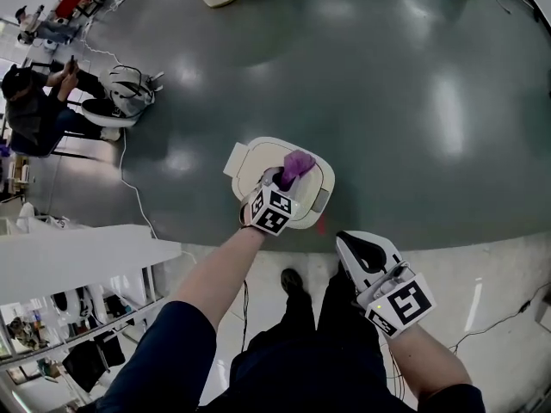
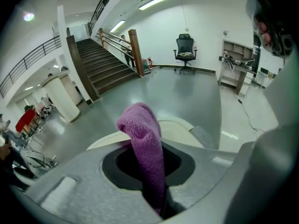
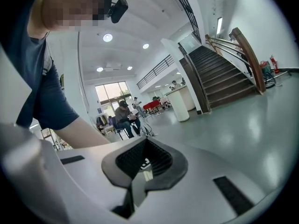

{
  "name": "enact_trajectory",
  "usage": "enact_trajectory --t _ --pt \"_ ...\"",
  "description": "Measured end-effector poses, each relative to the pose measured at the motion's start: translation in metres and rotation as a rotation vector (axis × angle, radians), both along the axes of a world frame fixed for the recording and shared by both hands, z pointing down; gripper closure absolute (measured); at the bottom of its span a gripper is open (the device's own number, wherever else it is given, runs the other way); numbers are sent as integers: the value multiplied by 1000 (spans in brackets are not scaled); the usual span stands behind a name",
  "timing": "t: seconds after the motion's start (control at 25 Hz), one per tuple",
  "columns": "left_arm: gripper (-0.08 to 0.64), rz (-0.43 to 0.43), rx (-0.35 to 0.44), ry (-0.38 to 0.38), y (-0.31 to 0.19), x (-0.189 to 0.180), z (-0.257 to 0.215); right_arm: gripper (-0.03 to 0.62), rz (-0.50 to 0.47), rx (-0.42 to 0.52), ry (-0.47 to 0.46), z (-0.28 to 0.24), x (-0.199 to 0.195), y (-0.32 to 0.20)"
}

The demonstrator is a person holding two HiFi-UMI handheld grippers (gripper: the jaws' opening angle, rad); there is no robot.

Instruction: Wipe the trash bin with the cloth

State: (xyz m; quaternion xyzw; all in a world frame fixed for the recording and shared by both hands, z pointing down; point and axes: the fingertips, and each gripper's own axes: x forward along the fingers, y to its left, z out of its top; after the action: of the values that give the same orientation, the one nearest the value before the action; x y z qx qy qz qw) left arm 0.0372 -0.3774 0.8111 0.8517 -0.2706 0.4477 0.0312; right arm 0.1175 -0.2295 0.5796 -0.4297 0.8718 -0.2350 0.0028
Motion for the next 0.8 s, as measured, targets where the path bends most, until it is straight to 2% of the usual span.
enact_trajectory --t 0.2,0.44,0.52,0.68,0.8 --pt "502 -145 57 -45 -44 -86 2 581 -31 5 13 3 -16 0" --pt "502 -270 74 -95 -62 -144 2 583 -52 -5 37 1 -27 7" --pt "502 -304 65 -75 -58 -150 1 581 -51 -4 42 -4 -29 7" --pt "502 -336 50 2 -32 -137 -5 582 -45 5 46 -16 -29 9" --pt "502 -284 32 42 -1 -113 -7 582 -42 21 51 -27 -29 11"
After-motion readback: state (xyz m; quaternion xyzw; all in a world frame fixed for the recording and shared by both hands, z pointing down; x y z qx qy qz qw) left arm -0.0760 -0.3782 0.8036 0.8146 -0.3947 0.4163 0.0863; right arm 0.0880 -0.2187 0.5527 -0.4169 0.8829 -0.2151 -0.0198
